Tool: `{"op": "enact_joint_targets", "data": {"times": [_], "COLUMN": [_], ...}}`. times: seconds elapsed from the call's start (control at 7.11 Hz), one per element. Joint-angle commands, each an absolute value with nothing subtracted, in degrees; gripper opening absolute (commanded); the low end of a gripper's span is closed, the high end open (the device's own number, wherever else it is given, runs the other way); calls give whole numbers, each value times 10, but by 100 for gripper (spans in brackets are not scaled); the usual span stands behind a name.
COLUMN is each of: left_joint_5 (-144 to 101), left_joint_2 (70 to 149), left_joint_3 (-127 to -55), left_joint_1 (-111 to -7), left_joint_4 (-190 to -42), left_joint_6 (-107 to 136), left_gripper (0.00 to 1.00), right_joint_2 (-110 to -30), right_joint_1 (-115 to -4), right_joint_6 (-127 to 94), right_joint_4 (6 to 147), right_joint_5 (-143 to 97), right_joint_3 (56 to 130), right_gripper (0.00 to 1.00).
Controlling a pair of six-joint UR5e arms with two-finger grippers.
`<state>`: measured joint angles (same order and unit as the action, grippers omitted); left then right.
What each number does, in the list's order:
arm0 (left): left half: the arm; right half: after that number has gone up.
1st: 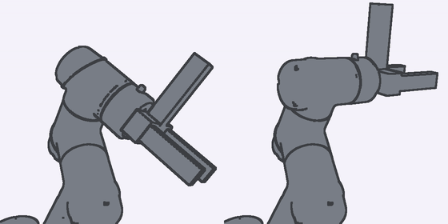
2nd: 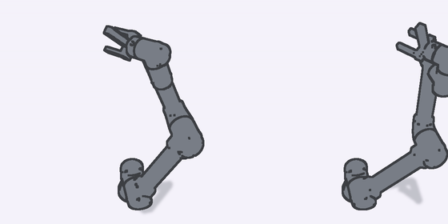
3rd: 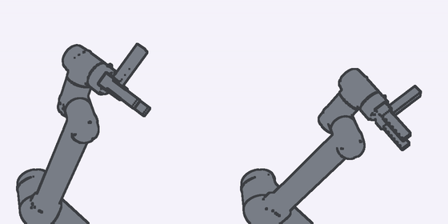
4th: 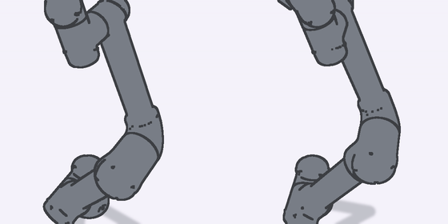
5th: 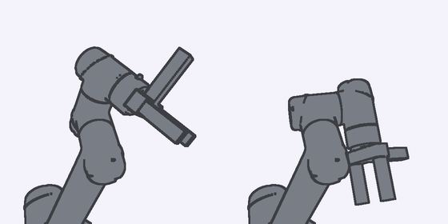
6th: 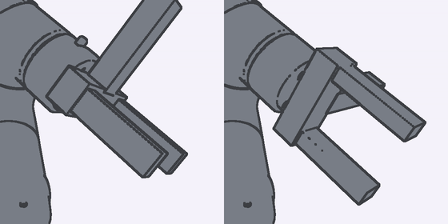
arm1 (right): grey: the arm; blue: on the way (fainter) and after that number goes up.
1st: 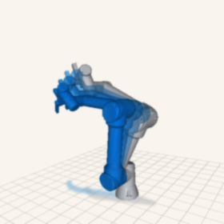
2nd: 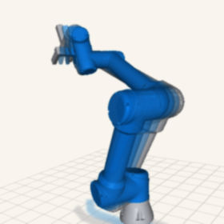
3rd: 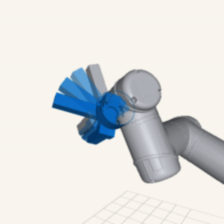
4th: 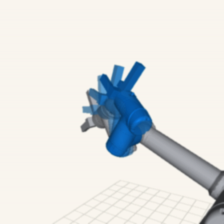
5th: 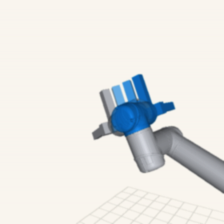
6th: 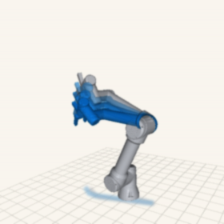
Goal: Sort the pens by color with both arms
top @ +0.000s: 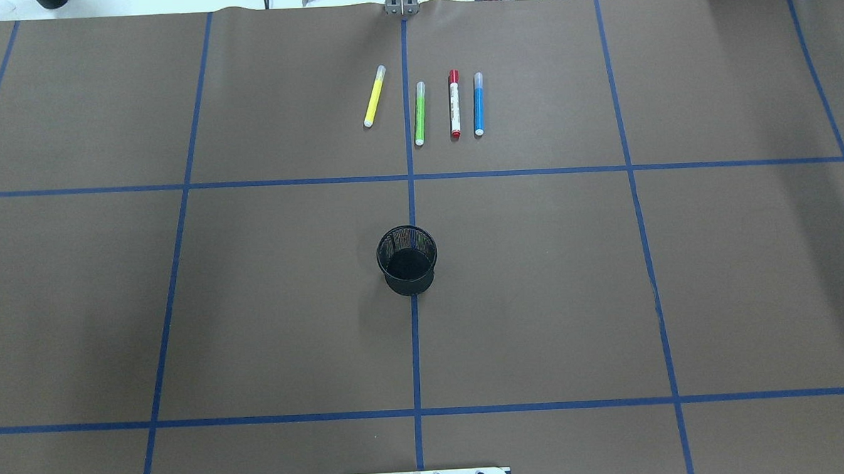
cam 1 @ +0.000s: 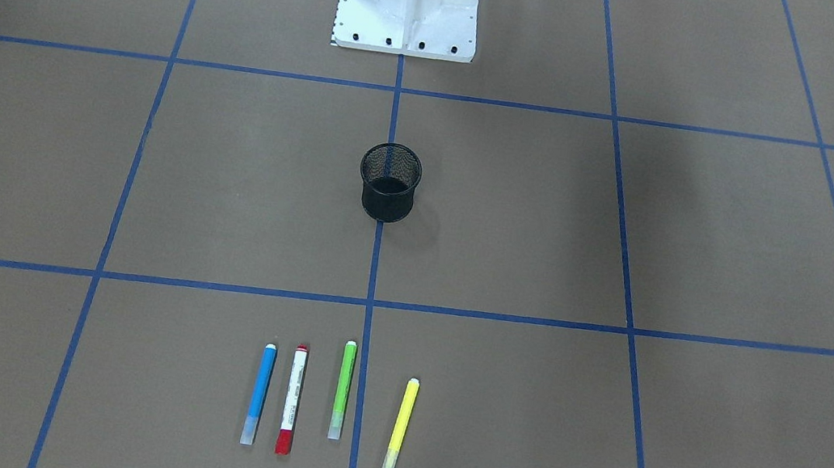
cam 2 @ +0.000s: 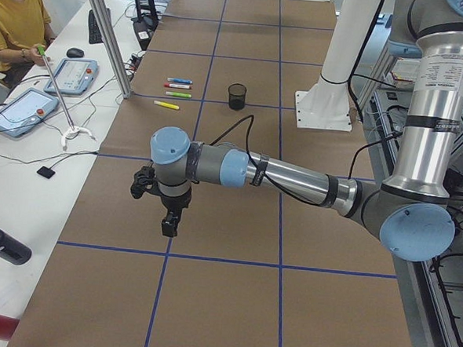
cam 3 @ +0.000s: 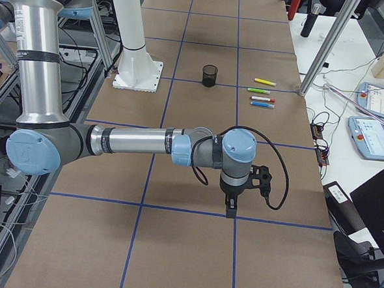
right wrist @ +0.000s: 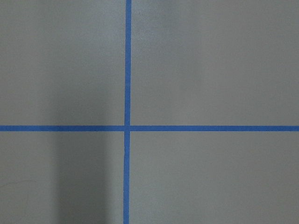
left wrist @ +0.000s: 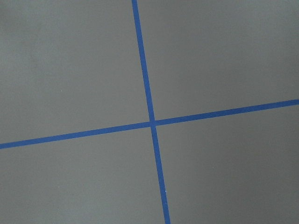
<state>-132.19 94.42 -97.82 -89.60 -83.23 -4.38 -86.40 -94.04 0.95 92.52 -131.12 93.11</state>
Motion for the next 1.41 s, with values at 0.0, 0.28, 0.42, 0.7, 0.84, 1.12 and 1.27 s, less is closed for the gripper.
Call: {"op": "enact_joint_targets", "data": {"times": [0.0,0.28,0.42,0.7,0.84,1.12,1.27], "left_joint_5": [-1322,-1322,-1322,-1322,-1322,-1322,-1322], "left_joint_2": [943,943,943,943,943,943,943], "left_joint_3": [-978,-978,-978,-978,-978,-978,-978], "left_joint_1": [-896,-896,-896,-896,-896,-896,-896], "left_joint_4": [-832,-832,-832,-832,-832,-832,-832], "left_joint_6": [-43,-43,-43,-43,-43,-43,-43], "left_gripper": [100,100,100,100,100,100,100], "right_joint_2": [-864,-864,-864,-868,-868,-868,-869], "right_joint_1": [-940,-940,-940,-939,-936,-933,-933], "right_joint_6": [9,9,9,10,7,7,6], "right_joint_4": [925,925,925,925,925,925,925], "right_joint_5": [-1309,-1310,-1311,-1317,-1317,-1317,-1317], "right_joint_3": [935,936,936,940,945,944,943], "right_gripper": [100,100,100,100,100,100,100]}}
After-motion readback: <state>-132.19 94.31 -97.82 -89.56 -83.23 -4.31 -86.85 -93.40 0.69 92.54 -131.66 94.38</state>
